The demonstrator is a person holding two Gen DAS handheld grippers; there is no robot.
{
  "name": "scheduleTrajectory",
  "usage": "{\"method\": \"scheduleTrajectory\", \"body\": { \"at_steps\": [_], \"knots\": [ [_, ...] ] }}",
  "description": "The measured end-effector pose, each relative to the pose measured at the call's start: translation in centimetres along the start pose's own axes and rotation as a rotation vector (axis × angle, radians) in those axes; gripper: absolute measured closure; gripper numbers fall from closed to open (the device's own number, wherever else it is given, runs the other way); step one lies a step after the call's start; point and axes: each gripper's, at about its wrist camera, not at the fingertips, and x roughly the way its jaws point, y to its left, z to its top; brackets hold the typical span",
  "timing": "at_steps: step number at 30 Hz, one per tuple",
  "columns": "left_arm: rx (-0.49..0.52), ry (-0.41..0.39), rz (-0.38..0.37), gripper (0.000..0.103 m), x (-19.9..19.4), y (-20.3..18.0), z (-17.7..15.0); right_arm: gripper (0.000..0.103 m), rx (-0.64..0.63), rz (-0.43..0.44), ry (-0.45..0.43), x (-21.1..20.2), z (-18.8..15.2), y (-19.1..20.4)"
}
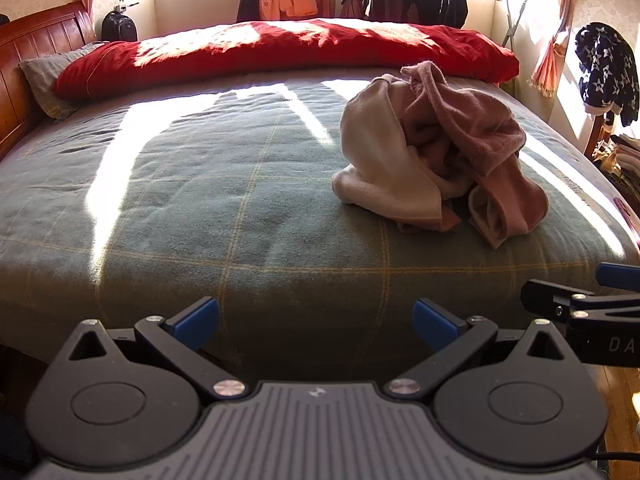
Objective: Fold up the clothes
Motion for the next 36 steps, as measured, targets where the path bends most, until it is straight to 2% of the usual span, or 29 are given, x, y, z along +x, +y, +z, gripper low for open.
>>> {"method": "scheduleTrajectory", "body": {
  "at_steps": [9,36],
  "knots": [
    [-0.006,0.005,-0.023,0.000,-0.06,-0.09,-0.02,0.000,0.010,0.012,-0.003,0.03,-0.05,-0.32],
    [-0.004,0.009,-0.028,0.000,-0.07,0.06,-0.16,0.000,0.020,0.019,-0.010,0.16,-0.29,-0.14]
  ]
}}
